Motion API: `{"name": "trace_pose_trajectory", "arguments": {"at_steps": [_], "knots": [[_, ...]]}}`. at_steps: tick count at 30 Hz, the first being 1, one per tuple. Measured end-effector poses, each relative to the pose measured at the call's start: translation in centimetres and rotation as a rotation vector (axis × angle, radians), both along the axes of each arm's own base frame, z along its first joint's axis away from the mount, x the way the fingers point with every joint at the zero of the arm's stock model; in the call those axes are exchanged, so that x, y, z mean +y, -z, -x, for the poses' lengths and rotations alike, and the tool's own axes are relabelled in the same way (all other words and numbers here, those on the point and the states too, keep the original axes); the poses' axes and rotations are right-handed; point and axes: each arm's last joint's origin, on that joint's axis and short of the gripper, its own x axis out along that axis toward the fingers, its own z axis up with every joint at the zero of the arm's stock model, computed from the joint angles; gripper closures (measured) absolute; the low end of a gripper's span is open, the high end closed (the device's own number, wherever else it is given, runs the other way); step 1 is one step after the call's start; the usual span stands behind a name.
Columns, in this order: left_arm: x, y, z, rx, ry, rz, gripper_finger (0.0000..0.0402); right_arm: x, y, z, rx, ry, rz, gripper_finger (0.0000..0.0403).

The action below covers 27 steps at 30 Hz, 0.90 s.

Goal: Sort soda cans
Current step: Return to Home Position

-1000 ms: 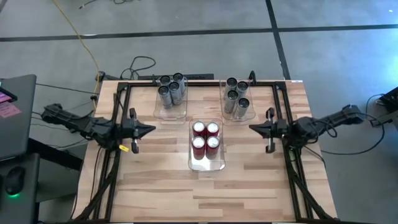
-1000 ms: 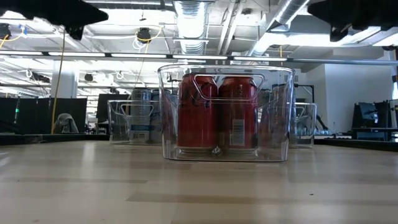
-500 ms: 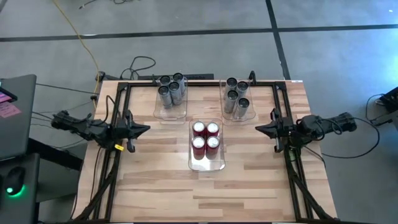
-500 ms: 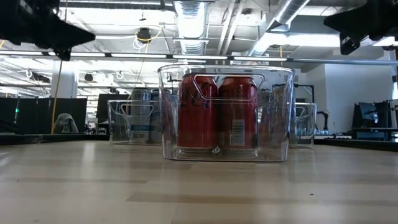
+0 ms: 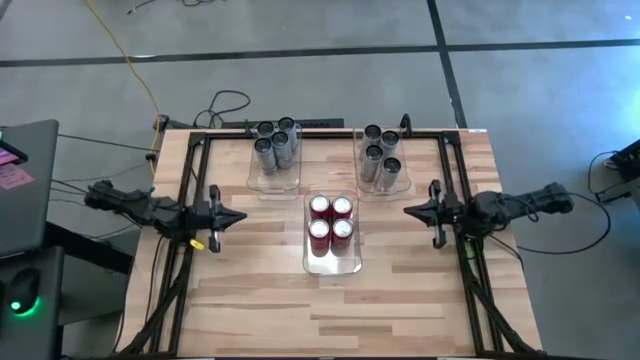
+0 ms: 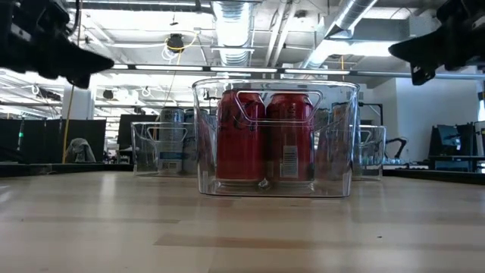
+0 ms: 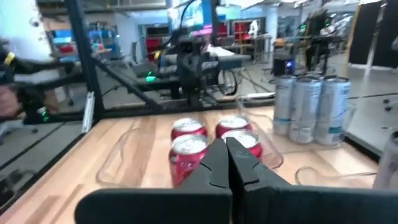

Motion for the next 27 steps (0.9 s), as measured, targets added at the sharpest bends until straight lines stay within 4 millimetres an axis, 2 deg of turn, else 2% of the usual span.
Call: {"name": "trace_pose_trajectory", "arguments": {"at_steps": [2,12,17,23,27], "knots": [[0.0,0.6,-0.3,-0.024,0.003,-0.011,0.0401,-0.1,-0.2,0.0,-0.019,0.012,-0.004,0.0403],[0.8,0.8,-0.5,-0.02,-0.004,-0.022,0.0402,-0.9,0.0,-0.1,-0.005,0.049,0.008,0.0403],[1.2,1.1,-0.6,-0.001,-0.003,-0.014,0.0402,-1.5,1.0,-0.4,0.014,0.102,-0.021,0.0403],[1.8,1.6,-0.8,0.003,-0.085,-0.001,0.0402,-1.8,1.9,-0.7,-0.013,0.09,-0.023,0.0403],[1.9,1.7,-0.9,0.003,-0.054,0.014,0.0402,-1.9,2.7,-0.7,-0.008,0.076,-0.048,0.0403]]}}
